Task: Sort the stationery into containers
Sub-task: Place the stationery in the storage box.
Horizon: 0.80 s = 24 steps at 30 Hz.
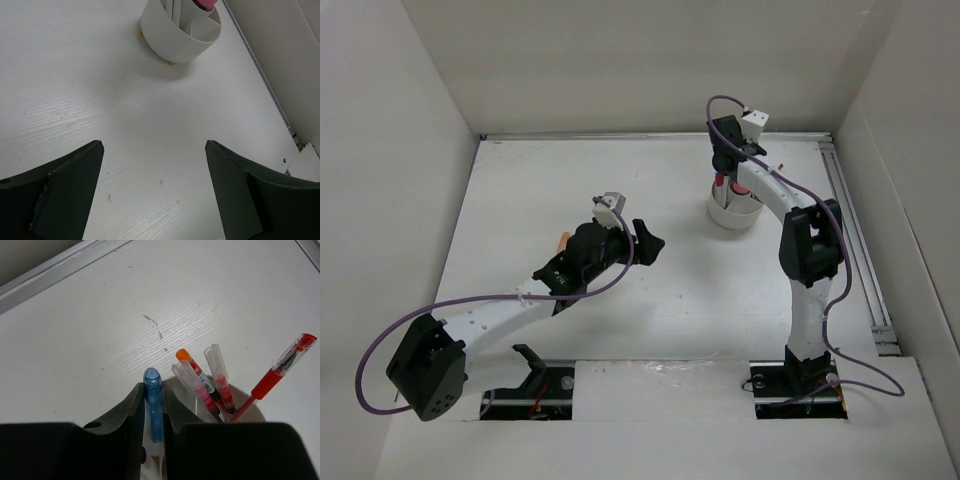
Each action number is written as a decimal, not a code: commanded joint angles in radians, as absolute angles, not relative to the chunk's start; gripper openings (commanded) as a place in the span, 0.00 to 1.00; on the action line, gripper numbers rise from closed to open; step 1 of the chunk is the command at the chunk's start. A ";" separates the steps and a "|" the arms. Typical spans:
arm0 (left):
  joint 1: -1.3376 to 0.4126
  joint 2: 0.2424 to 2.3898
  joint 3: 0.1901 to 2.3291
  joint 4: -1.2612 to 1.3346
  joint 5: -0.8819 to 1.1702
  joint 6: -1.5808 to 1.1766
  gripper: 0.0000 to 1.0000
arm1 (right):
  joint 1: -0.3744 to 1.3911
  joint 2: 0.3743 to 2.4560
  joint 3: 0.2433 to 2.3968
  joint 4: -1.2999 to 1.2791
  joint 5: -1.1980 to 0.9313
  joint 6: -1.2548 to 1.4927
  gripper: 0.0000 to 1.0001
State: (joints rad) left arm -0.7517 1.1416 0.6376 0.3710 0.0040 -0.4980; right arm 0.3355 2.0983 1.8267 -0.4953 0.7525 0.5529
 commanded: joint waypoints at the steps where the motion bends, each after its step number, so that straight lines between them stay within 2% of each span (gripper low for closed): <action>1: -0.752 1.131 0.650 0.407 0.011 -0.503 0.81 | 0.345 2.098 1.885 -0.509 0.807 0.554 0.09; 4: -0.752 1.131 0.650 0.407 0.011 -0.503 0.81 | 0.345 2.098 1.885 -0.509 0.807 0.554 0.15; 5: -0.752 1.131 0.650 0.407 0.011 -0.503 0.81 | 0.345 2.098 1.885 -0.509 0.807 0.564 0.19; 6: -0.752 1.131 0.650 0.407 0.011 -0.503 0.81 | 0.345 2.088 1.885 -0.509 0.807 0.574 0.28; 9: -0.752 1.131 0.650 0.407 -0.001 -0.503 0.81 | 0.345 2.056 1.864 -0.489 0.782 0.574 0.40; 11: -0.752 1.131 0.650 0.394 -0.029 -0.503 0.81 | 0.345 2.040 1.864 -0.489 0.750 0.583 0.44; 16: -0.752 1.131 0.650 0.345 -0.150 -0.515 0.81 | 0.354 1.962 1.839 -0.489 0.718 0.617 0.47; 20: -0.752 1.131 0.693 0.220 -0.323 -0.564 0.72 | 0.376 1.841 1.743 -0.453 0.652 0.678 0.47; 22: -0.752 1.131 0.706 0.138 -0.390 -0.603 0.65 | 0.389 1.775 1.666 -0.405 0.593 0.706 0.42; 24: -0.715 1.131 0.715 0.088 -0.405 -0.627 0.63 | 0.414 1.685 1.551 -0.341 0.559 0.742 0.25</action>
